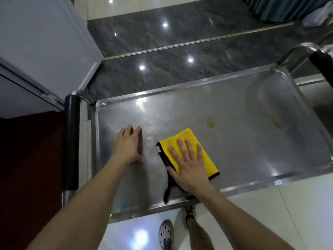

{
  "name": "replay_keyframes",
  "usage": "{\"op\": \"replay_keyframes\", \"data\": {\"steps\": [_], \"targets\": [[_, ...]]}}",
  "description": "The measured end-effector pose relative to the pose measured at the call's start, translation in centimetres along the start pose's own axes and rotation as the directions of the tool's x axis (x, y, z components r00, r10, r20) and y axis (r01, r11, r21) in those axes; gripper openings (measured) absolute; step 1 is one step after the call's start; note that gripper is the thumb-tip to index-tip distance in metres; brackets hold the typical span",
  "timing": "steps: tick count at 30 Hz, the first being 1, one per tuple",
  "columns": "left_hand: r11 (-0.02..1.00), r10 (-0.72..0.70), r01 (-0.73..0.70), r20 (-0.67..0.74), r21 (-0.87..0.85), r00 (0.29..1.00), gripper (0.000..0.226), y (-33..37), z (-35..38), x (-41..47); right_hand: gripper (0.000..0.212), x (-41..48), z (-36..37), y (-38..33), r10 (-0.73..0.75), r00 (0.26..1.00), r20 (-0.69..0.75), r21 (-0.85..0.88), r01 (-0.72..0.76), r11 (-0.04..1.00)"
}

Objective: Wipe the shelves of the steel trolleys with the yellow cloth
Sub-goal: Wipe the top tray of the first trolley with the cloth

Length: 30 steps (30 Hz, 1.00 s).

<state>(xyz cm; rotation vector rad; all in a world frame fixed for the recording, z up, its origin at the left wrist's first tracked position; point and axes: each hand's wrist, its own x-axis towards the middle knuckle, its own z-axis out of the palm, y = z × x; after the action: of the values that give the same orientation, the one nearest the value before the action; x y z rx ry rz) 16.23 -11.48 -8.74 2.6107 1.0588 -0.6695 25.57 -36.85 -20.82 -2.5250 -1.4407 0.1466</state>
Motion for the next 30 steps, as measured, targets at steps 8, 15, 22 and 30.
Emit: {"op": "replay_keyframes", "data": {"steps": [8, 15, 22, 30], "targets": [[0.998, -0.05, 0.049, -0.021, -0.04, 0.999, 0.149, 0.2, 1.0, 0.7, 0.076, 25.1, -0.9, 2.3, 0.035, 0.998, 0.05, -0.039, -0.033, 0.999], [0.992, -0.076, 0.076, 0.002, -0.097, 0.997, 0.148, 0.4, 0.9, 0.4, 0.076, 27.0, -0.2, 0.3, 0.001, 1.0, 0.022, -0.037, 0.0, 0.999], [0.994, -0.072, 0.072, 0.006, -0.085, 0.997, 0.149, 0.7, -0.1, -0.1, 0.071, 16.2, 0.3, -2.1, -0.067, 0.998, -0.014, -0.019, 0.067, 0.998], [0.996, -0.031, 0.029, -0.026, -0.08, 0.999, 0.145, 0.2, 0.4, -0.6, 0.072, -0.3, 0.2, -3.7, -0.084, 0.996, -0.024, 0.016, 0.084, 0.996]]}}
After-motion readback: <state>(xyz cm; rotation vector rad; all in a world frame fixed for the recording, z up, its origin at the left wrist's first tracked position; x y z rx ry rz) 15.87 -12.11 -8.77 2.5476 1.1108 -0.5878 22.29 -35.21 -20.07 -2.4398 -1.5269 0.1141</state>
